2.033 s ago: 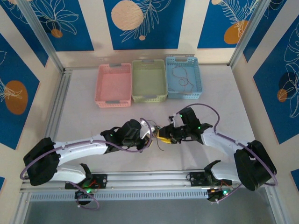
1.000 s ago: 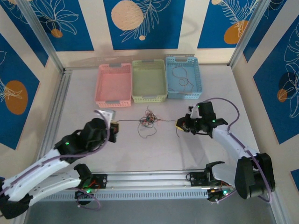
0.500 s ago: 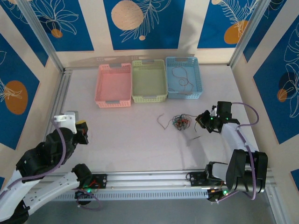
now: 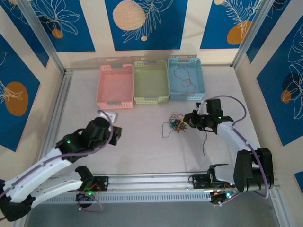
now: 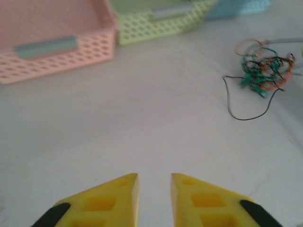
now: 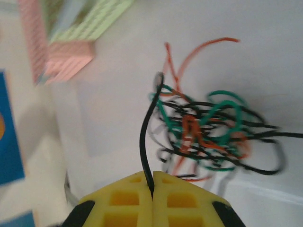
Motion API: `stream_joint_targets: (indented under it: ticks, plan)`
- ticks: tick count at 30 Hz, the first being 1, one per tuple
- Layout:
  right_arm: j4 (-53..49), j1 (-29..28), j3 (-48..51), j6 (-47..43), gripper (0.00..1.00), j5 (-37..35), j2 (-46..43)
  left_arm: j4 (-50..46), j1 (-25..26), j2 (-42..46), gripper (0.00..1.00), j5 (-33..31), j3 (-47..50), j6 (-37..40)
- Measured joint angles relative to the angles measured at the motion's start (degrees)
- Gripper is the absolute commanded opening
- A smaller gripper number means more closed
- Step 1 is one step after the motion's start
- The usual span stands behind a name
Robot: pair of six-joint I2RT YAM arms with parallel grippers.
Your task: Untangle the cables
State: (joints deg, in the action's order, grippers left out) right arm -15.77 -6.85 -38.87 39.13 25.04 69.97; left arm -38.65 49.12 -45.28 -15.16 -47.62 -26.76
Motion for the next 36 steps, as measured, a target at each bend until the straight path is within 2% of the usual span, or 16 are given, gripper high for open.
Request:
stream_joint_targets:
  ticks: [5,8,14,19,27,36]
  plan:
    - [1.8,-10.4,-5.0,-2.8,0.0,4.1,-1.4,6.5,0.0,-5.7,0.7,6.5,2.1,0.5]
    - [2.1,-13.9,-8.0,-4.7,0.0,3.6,-2.0,12.1,0.0,-8.0,0.75,11.6,3.9,-0.2]
    - [1.6,-13.1,-8.7,-5.9,0.0,-0.7,1.2,23.3,0.0,-17.7,0.77,21.4,6.7,-0.8]
    - [1.1,-10.8,-7.1,-5.9,0.0,-3.5,3.0,29.1,0.0,-26.4,0.75,25.5,6.4,-1.0]
    - [1.2,-6.4,-4.6,-5.7,0.0,-4.3,6.4,31.1,0.0,-36.1,0.74,24.9,0.4,-1.0]
    - [1.4,-6.3,-3.4,-5.7,0.0,-4.1,6.5,28.5,0.0,-44.0,0.75,14.1,-8.2,1.3]
